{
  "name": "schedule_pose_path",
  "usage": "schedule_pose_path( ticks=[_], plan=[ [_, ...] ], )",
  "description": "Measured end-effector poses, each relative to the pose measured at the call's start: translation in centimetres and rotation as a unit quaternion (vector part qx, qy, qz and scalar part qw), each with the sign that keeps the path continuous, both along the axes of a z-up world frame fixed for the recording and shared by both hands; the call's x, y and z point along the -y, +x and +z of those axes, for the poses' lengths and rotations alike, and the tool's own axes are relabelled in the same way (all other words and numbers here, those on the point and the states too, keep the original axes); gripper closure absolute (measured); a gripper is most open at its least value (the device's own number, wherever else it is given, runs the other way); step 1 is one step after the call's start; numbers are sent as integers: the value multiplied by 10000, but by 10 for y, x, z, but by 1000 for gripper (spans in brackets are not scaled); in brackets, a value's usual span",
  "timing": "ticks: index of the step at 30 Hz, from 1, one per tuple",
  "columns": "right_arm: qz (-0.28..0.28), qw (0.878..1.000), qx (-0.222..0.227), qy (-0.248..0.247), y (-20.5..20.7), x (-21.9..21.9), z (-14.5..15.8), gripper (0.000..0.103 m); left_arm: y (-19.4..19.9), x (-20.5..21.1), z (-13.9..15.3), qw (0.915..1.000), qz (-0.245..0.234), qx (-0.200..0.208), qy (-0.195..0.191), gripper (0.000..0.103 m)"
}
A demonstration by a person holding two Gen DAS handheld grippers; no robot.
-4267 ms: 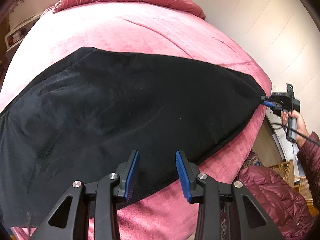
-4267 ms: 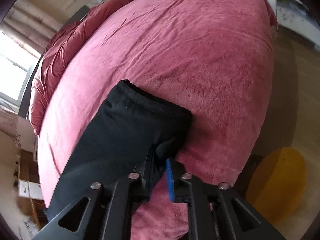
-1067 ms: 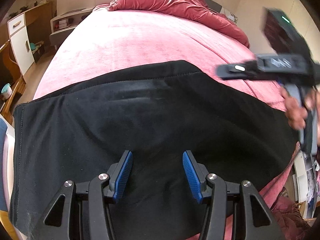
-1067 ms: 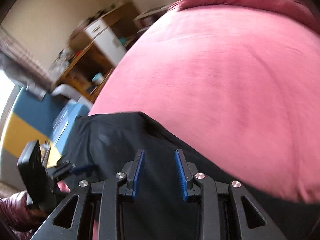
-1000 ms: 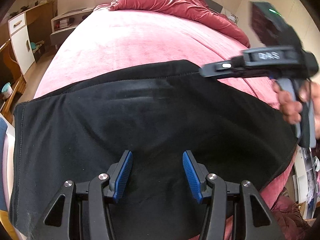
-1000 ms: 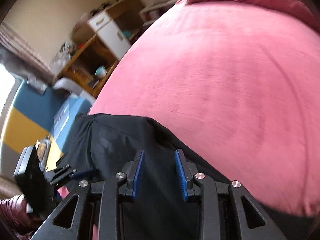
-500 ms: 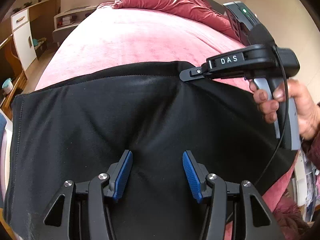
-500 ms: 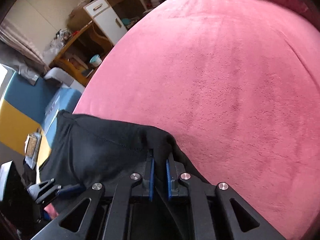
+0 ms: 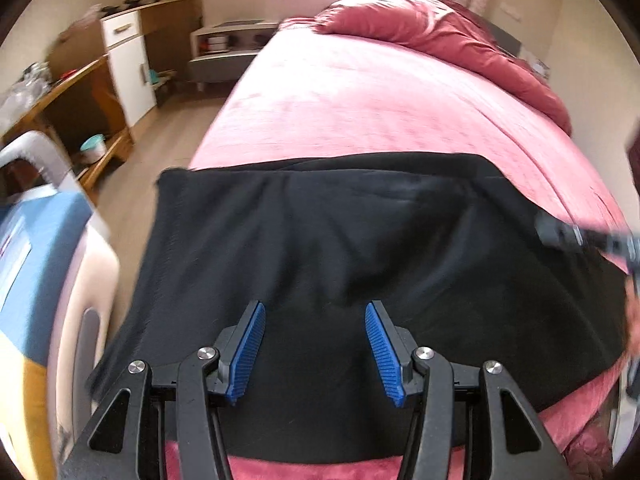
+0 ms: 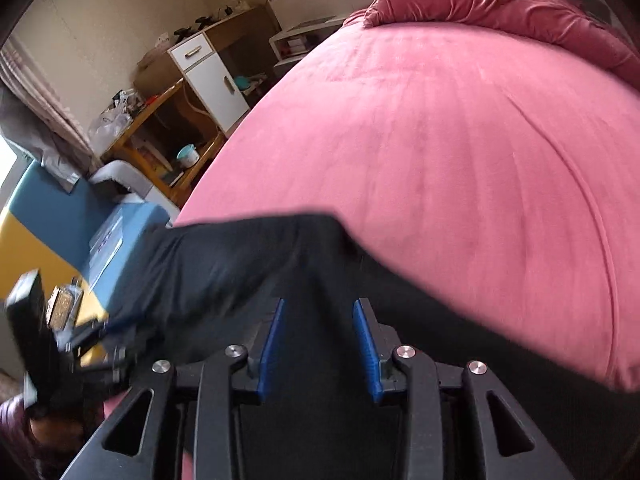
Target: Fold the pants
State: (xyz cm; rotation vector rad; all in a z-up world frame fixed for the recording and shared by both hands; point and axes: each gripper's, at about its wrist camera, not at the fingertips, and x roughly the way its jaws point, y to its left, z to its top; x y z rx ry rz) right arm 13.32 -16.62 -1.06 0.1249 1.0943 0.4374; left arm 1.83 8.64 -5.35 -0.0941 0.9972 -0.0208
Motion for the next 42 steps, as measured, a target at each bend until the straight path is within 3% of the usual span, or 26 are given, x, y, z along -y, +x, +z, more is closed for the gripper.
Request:
schedule_pose_path(
  ticks=[9, 19, 23, 26, 29, 31, 35, 37, 38, 42],
  plan=[
    [-363, 9985, -307, -264, -70, 11, -25, 67, -19, -9, 1, 9998, 216, -29, -20, 49],
    [-596, 9952, -235, -744, -91, 15, -49, 66, -8, -35, -26, 9982, 525, -234, -159, 48],
    [-763, 9949, -186, -628, -96, 20, -52, 66, -9, -35, -24, 9982, 533, -229, -156, 48],
    [-972, 9944, -313, -258, -99, 37, -44, 66, -11, -36, -15, 9980, 551, -118, -288, 46],
    [-1443, 9887, -332, 240, -105, 73, -31, 56, -15, -31, -6, 9982, 455, 68, -380, 41],
    [-1910, 9799, -265, 509, -116, 110, -21, 56, -17, -23, 0, 9984, 279, 173, -465, 40],
    [-3113, 9455, -177, 934, -142, 198, -7, 54, -18, -4, 5, 9985, -82, 187, -514, 39],
    [-3854, 9162, -129, 1092, -167, 250, -5, 54, -17, 6, 4, 9983, -252, 157, -497, 38],
    [-4328, 8936, -81, 1184, -187, 284, -5, 54, -16, 9, 3, 9982, -321, 149, -482, 38],
    [-5480, 8268, 75, 1270, -248, 363, -8, 52, -14, 25, 0, 9977, -528, 89, -423, 31]
  ],
)
